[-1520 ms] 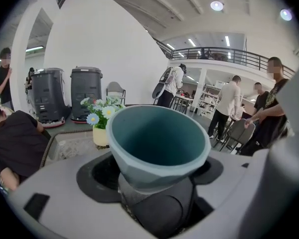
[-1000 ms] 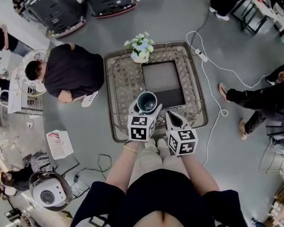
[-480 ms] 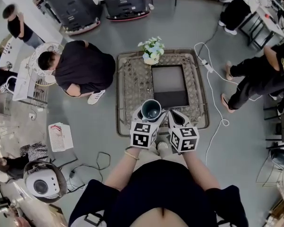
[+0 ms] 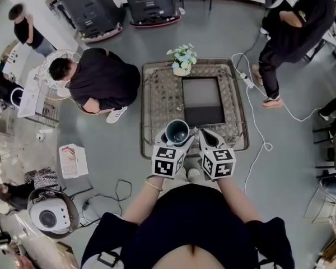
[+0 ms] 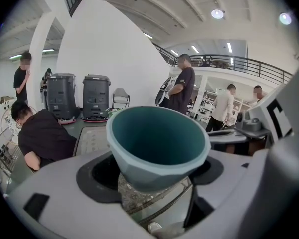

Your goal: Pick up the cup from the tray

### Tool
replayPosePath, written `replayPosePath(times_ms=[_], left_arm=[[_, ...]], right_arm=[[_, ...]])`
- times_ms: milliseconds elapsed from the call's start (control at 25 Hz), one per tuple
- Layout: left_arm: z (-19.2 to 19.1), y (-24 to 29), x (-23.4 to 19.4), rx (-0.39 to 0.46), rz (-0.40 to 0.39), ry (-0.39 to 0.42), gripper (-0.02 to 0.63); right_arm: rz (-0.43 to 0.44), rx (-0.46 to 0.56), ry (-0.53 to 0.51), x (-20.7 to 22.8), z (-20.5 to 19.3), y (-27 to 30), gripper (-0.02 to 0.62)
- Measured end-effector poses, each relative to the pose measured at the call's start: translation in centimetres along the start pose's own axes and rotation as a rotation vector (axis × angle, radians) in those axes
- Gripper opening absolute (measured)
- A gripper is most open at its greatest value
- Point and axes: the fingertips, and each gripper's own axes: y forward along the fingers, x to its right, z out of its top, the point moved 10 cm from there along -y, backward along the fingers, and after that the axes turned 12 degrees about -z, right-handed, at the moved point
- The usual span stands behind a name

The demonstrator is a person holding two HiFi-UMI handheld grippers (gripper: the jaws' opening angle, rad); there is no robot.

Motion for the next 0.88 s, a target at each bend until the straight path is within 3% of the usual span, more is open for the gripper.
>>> replayPosePath(times_ms=[880], left_arm=[[-0.4, -1.3, 0.6, 0.014, 0.006, 0.012, 0.387]], right_arm=[[0.026, 0.012, -0.042, -1.6, -0.7, -1.1, 0.009]])
